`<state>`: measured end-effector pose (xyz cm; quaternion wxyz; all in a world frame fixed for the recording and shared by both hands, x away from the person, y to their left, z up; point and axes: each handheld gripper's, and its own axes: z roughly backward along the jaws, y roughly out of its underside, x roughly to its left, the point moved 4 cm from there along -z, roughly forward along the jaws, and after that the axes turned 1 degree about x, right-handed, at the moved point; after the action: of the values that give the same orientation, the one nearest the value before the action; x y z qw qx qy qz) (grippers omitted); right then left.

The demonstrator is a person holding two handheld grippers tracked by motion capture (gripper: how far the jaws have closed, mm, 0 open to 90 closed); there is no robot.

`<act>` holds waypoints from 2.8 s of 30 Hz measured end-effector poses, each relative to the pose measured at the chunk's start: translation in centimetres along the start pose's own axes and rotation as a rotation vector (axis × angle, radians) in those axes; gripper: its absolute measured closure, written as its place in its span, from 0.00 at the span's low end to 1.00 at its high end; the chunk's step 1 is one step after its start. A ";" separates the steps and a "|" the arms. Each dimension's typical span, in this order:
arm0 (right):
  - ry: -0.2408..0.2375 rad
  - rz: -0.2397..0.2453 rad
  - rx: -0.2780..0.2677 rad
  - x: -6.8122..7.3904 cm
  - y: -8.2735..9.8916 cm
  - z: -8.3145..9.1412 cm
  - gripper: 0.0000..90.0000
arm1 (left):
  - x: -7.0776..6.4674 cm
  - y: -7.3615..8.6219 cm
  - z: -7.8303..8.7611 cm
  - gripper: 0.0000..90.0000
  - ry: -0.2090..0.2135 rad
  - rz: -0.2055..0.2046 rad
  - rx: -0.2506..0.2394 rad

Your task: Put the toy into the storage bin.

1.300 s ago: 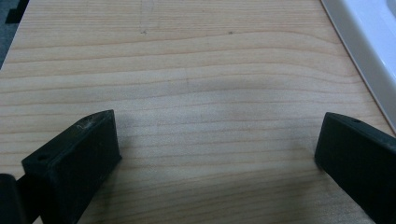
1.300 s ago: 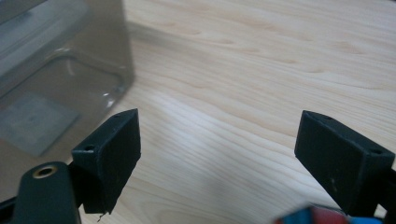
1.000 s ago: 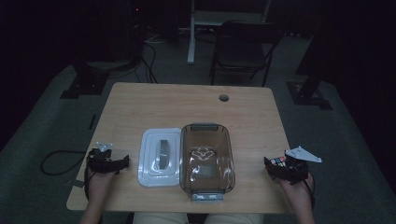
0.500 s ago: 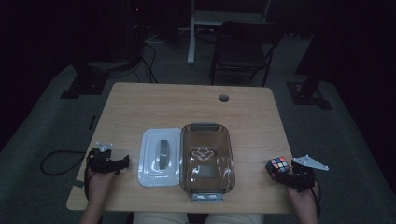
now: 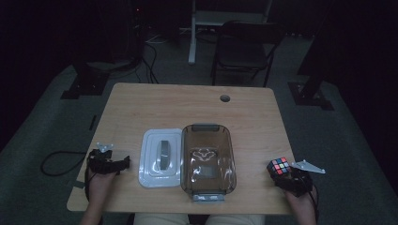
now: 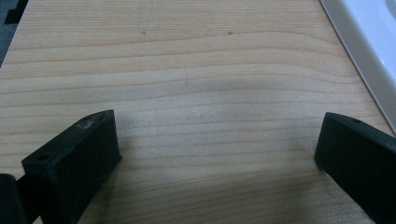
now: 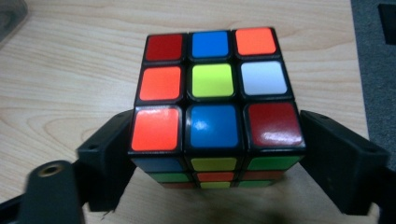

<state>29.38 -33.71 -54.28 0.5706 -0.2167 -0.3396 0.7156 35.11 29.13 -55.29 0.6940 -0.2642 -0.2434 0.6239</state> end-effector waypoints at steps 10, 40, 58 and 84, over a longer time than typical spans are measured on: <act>-0.008 0.004 0.014 0.2 0.5 -0.1 0.26 | 0.0 0.0 0.0 0.01 0.000 0.000 0.000; -0.010 0.043 -0.008 0.6 -0.6 1.4 0.38 | 0.0 0.0 0.0 0.01 0.001 -0.001 0.001; -0.120 0.181 -0.113 4.6 -5.4 5.3 0.38 | 0.0 0.0 0.0 0.01 0.004 -0.005 0.002; -0.378 0.488 -0.168 14.0 -12.5 7.2 0.38 | 0.0 0.0 0.0 0.01 0.005 -0.008 0.003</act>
<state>29.14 -20.42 -39.15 0.2893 -0.2015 -0.4356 0.8282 35.12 29.14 -55.29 0.6976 -0.2639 -0.2417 0.6207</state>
